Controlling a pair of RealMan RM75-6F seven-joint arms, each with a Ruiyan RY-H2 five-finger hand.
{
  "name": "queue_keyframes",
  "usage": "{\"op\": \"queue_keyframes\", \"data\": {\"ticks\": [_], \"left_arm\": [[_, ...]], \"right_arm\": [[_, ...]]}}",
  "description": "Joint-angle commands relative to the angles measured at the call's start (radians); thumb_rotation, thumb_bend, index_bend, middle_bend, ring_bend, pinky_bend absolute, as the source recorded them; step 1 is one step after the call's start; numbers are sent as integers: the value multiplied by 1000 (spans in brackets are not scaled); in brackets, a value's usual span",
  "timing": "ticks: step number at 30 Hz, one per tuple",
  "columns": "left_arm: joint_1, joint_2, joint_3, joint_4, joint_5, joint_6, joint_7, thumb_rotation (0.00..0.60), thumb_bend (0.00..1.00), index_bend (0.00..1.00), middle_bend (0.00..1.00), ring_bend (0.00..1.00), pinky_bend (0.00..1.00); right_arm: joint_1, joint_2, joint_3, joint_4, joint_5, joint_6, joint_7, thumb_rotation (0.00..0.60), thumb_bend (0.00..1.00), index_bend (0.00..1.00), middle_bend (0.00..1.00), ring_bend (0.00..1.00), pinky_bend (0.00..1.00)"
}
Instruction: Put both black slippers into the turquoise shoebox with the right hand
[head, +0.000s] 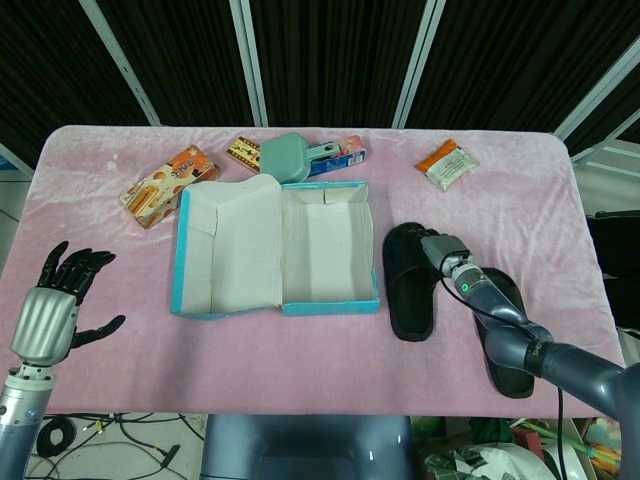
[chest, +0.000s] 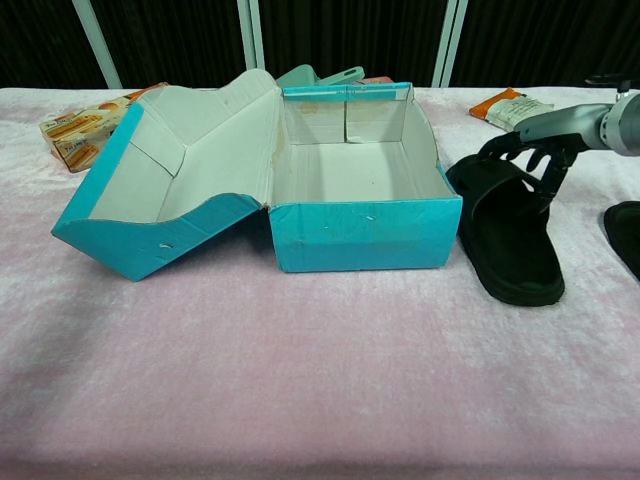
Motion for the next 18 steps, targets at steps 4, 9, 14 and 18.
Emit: {"op": "queue_keyframes", "data": {"ticks": [4,9,14,18], "left_arm": [[5,-5,1,12,-8,3,-13,600,0,177,194,133,21],[6,-10,1,24,-14,-1,-24,600,0,177,194,133,21],[4,-15,1,27,-11,-3,-25,600,0,177,194,133,21],[5,-15,0,26,-9,1,-25,600,0,177,194,133,21]], "right_arm": [[14,-25,-14,34,16,9,0,600,167,396,399,198,205],[-11,-9,1,-9,-17,74,19,600,174,475,445,240,226],[-34,41,18,-86,-62,130,33,600,174,475,439,240,226],[-56,93,32,-160,-89,180,41,600,174,475,436,240,226]]}}
